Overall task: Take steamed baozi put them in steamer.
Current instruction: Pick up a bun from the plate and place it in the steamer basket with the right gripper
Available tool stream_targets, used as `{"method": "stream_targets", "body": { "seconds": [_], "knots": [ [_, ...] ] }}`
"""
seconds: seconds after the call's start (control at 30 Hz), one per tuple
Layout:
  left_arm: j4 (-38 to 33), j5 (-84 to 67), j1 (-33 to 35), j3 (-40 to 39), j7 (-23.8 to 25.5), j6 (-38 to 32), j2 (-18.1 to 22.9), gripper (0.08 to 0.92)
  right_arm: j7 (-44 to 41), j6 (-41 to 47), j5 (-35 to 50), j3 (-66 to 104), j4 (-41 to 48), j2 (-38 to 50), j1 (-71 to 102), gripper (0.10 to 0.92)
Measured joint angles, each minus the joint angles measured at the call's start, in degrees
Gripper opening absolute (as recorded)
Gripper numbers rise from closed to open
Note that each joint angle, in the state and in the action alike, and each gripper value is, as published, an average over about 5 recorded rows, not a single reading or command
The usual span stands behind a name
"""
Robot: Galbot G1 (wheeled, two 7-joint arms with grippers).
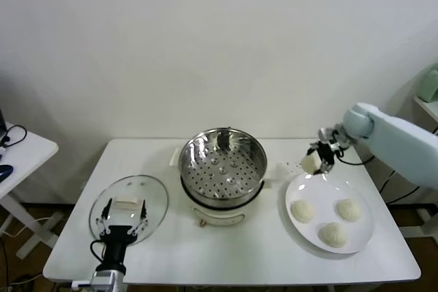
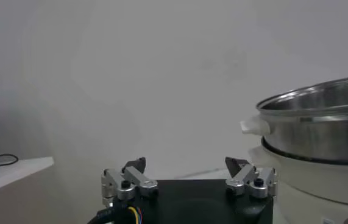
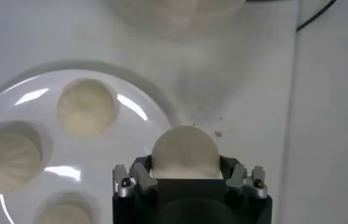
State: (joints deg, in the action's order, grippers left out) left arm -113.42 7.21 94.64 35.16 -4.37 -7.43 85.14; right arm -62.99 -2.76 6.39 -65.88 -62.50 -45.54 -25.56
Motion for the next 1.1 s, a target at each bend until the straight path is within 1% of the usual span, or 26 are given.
{"method": "stream_targets", "body": {
  "seconds": [0.2,0.4,0.57,0.77,1.1],
  "knots": [
    [-0.34,0.67,0.3,-0.3,0.12,-0.02,0.0,0.823,-1.12,-4.0,-2.38,-3.79,-5.0,-2.71,-8.25,0.712],
    [-0.54,1.17,0.79,-0.33,0.5,0.14,-0.01,0.823,-1.52,-7.74,-8.79,-4.69,-9.75,-6.3,-11.69,0.712],
    [-0.53,1.3,1.21,-0.29,0.76,0.12,-0.03,0.823,-1.55,-10.18,-14.27,-4.35,-11.94,-10.21,-11.62,0.712],
    [-0.73,1.36,1.51,0.0,0.91,0.08,-0.05,0.823,-1.58,-12.85,-20.63,-3.29,-11.67,-15.86,-8.95,0.714],
    [-1.22,1.27,2.15,0.59,1.37,0.12,-0.05,0.823,-1.54,-16.21,-28.73,-1.73,-6.49,-24.82,-2.51,0.716]
  ]
}}
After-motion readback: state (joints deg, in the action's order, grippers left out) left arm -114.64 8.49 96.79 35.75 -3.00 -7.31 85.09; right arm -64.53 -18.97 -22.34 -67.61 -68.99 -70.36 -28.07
